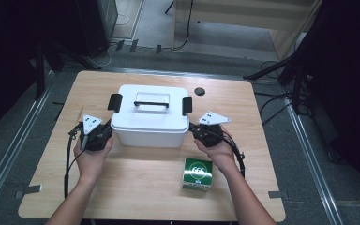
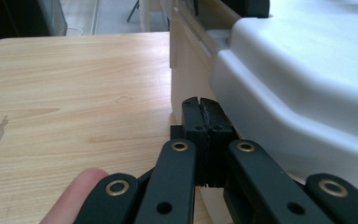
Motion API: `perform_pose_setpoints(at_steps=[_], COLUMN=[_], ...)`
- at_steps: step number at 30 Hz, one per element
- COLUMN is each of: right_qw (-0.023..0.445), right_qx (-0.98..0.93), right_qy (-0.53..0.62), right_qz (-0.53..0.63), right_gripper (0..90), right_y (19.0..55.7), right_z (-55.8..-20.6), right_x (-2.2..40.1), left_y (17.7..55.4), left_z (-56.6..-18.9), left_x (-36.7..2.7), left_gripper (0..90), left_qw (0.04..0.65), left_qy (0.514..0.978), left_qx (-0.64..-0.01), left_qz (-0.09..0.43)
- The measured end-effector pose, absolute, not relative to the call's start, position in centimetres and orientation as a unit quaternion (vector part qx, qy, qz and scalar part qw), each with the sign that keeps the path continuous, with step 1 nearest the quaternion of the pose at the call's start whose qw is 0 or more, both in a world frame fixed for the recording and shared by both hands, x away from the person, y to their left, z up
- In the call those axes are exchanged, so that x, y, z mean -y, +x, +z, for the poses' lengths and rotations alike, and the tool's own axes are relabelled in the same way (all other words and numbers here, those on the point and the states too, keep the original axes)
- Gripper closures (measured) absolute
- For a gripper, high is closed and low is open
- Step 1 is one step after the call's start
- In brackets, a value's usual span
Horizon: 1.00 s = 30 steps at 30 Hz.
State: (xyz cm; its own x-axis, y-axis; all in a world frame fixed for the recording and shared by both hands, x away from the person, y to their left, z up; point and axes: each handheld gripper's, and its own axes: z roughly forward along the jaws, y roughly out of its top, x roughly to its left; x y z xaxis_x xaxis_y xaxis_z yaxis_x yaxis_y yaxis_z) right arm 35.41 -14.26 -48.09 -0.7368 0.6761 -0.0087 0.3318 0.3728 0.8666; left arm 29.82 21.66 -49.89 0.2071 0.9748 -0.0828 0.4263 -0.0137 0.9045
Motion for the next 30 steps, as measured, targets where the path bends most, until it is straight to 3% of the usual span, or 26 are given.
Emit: perform_pose_setpoints(at_steps=[5, 11, 14, 15, 16, 23, 25, 30], right_qw=[0.196, 0.202, 0.214, 0.225, 0.225, 0.232, 0.237, 0.232], right_qx=[-0.809, -0.797, -0.783, -0.778, -0.778, -0.77, -0.778, -0.785], right_qy=[0.305, 0.321, 0.334, 0.34, 0.34, 0.358, 0.358, 0.362], right_qz=[0.462, 0.471, 0.479, 0.478, 0.478, 0.474, 0.46, 0.447], right_gripper=[89.3, 75.6, 62.9, 55.8, 55.8, 33.3, 26.0, 18.0], right_y=[35.0, 34.4, 33.7, 33.3, 33.3, 32.1, 31.4, 30.6], right_z=[-48.0, -47.7, -47.8, -47.9, -47.9, -48.0, -48.1, -48.4], right_x=[14.4, 16.2, 17.7, 18.5, 18.5, 21.5, 22.7, 24.2], left_y=[29.3, 27.8, 26.9, 26.6, 26.2, 23.6, 22.9, 21.6], left_z=[-50.3, -51.0, -51.5, -51.7, -51.8, -52.7, -52.9, -53.5], left_x=[-21.6, -23.8, -24.7, -25.0, -25.3, -27.0, -27.5, -28.3], left_gripper=[88.6, 62.5, 49.7, 38.7, 38.7, 16.2, 12.4, 8.5], left_qw=[0.442, 0.463, 0.463, 0.46, 0.456, 0.433, 0.429, 0.406], left_qy=[0.633, 0.614, 0.617, 0.62, 0.62, 0.625, 0.627, 0.62], left_qx=[-0.549, -0.561, -0.56, -0.559, -0.56, -0.562, -0.563, -0.581], left_qz=[0.32, 0.307, 0.303, 0.302, 0.305, 0.325, 0.327, 0.338])
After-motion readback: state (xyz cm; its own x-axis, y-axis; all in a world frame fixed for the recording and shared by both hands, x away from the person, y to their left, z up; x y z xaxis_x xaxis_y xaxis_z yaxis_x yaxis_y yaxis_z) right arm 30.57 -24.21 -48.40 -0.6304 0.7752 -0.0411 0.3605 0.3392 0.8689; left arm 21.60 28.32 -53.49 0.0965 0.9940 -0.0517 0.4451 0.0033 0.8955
